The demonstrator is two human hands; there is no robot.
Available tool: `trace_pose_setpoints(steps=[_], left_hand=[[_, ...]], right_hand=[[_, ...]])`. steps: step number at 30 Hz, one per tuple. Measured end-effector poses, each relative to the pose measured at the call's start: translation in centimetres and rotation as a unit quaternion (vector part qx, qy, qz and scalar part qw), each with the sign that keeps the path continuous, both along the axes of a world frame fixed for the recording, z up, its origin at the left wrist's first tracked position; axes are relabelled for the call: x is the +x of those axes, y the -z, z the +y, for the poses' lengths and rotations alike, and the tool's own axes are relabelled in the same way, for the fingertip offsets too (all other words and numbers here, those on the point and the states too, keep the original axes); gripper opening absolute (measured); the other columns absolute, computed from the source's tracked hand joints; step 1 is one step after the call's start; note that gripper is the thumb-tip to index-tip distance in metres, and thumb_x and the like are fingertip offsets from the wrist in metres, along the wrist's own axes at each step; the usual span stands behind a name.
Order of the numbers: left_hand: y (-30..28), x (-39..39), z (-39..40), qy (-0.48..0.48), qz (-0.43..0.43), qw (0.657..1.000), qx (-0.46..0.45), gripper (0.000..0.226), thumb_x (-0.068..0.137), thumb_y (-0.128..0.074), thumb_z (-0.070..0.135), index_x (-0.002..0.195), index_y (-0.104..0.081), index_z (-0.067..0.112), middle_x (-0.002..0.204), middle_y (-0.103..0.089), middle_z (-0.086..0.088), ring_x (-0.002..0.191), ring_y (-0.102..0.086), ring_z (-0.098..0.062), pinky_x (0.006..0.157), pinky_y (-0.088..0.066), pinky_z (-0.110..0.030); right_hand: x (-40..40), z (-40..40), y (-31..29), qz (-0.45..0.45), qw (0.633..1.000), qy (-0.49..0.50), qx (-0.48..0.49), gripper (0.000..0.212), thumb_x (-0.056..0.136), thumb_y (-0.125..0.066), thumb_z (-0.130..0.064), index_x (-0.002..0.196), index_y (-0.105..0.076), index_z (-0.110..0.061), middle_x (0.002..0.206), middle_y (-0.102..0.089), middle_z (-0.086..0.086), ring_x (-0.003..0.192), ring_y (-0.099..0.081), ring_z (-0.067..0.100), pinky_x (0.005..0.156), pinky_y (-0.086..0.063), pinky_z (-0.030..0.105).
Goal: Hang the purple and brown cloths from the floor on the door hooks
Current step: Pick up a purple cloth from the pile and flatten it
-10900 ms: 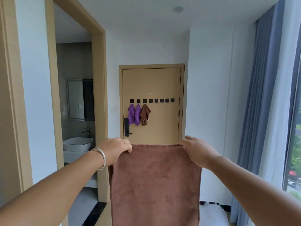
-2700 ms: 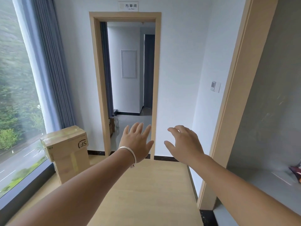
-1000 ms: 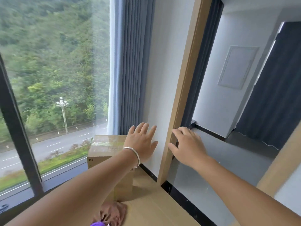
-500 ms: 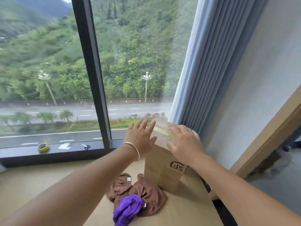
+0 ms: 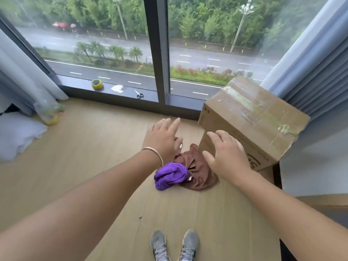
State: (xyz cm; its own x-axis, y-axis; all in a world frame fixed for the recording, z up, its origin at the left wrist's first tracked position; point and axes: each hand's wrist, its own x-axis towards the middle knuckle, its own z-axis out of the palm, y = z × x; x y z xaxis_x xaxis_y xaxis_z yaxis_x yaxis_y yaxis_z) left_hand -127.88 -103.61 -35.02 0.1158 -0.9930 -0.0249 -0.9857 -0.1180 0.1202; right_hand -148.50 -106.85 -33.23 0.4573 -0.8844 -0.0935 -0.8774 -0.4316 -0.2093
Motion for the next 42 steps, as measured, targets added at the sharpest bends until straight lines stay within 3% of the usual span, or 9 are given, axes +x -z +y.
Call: trace_pose_setpoints(steps=[3, 10, 25, 30, 36, 39, 42], left_hand=[[7.5, 0.8, 0.6, -0.024, 0.025, 0.999, 0.034, 0.062, 0.095, -0.038, 0.049, 0.149, -0.021, 0.025, 0.149, -0.034, -0.007, 0.130, -0.036, -0.029, 0.106, -0.027, -0.040], [26.9, 2.6, 3.0, -0.057, 0.055, 0.988, 0.133, 0.062, 0.097, -0.033, 0.049, 0.151, -0.014, 0.026, 0.154, -0.026, -0.006, 0.139, -0.024, -0.024, 0.112, -0.021, -0.038], [62.4, 7.4, 2.4, -0.099, 0.106, 0.974, 0.172, 0.061, 0.096, -0.039, 0.046, 0.149, -0.023, 0.021, 0.145, -0.038, -0.004, 0.131, -0.036, -0.024, 0.106, -0.028, -0.035], [70.7, 10.5, -1.0, -0.138, 0.147, 0.960, 0.195, 0.056, 0.096, -0.041, 0.047, 0.141, -0.033, 0.016, 0.136, -0.048, -0.005, 0.121, -0.046, -0.027, 0.092, -0.040, -0.037], [77.7, 13.2, -2.4, -0.163, 0.154, 0.942, 0.249, 0.044, 0.092, -0.045, 0.054, 0.117, -0.053, 0.019, 0.112, -0.061, -0.003, 0.100, -0.058, -0.026, 0.078, -0.045, -0.033], [78.9, 14.0, -2.0, -0.178, 0.238, 0.921, 0.251, 0.026, 0.082, -0.066, 0.048, 0.092, -0.057, 0.025, 0.074, -0.057, 0.008, 0.072, -0.057, -0.017, 0.058, -0.039, -0.027], [78.7, 14.5, -1.5, -0.174, 0.332, 0.896, 0.239, 0.020, 0.073, -0.078, 0.032, 0.080, -0.060, 0.027, 0.070, -0.061, 0.005, 0.058, -0.053, -0.009, 0.054, -0.042, -0.022]], right_hand=[[0.6, -0.8, 6.8, 0.016, 0.999, -0.008, 0.033, 0.061, 0.089, -0.055, -0.045, 0.143, -0.037, -0.023, 0.144, -0.038, 0.003, 0.133, -0.036, 0.021, 0.112, -0.025, 0.037], [2.1, -1.6, 24.6, 0.043, 0.994, -0.032, 0.096, 0.064, 0.089, -0.054, -0.045, 0.146, -0.033, -0.024, 0.148, -0.034, 0.002, 0.137, -0.031, 0.019, 0.114, -0.024, 0.038], [7.8, -3.4, 59.6, 0.061, 0.985, -0.074, 0.143, 0.064, 0.089, -0.054, -0.046, 0.146, -0.033, -0.024, 0.146, -0.035, 0.001, 0.134, -0.033, 0.020, 0.112, -0.025, 0.039], [11.9, -6.8, 67.8, 0.048, 0.987, -0.112, 0.110, 0.062, 0.090, -0.051, -0.047, 0.144, -0.033, -0.025, 0.147, -0.032, -0.001, 0.134, -0.031, 0.019, 0.114, -0.023, 0.042], [15.8, -10.1, 74.7, 0.043, 0.975, -0.205, 0.074, 0.053, 0.094, -0.046, -0.046, 0.141, -0.038, -0.023, 0.141, -0.040, -0.003, 0.131, -0.036, 0.019, 0.110, -0.026, 0.038], [17.2, -10.6, 76.6, 0.038, 0.962, -0.259, 0.080, 0.052, 0.091, -0.055, -0.043, 0.137, -0.043, -0.024, 0.137, -0.045, -0.004, 0.126, -0.040, 0.019, 0.104, -0.033, 0.036], [17.9, -10.5, 77.5, 0.034, 0.944, -0.306, 0.117, 0.066, 0.082, -0.068, -0.041, 0.140, -0.042, -0.026, 0.142, -0.042, -0.006, 0.131, -0.036, 0.016, 0.106, -0.033, 0.036]])
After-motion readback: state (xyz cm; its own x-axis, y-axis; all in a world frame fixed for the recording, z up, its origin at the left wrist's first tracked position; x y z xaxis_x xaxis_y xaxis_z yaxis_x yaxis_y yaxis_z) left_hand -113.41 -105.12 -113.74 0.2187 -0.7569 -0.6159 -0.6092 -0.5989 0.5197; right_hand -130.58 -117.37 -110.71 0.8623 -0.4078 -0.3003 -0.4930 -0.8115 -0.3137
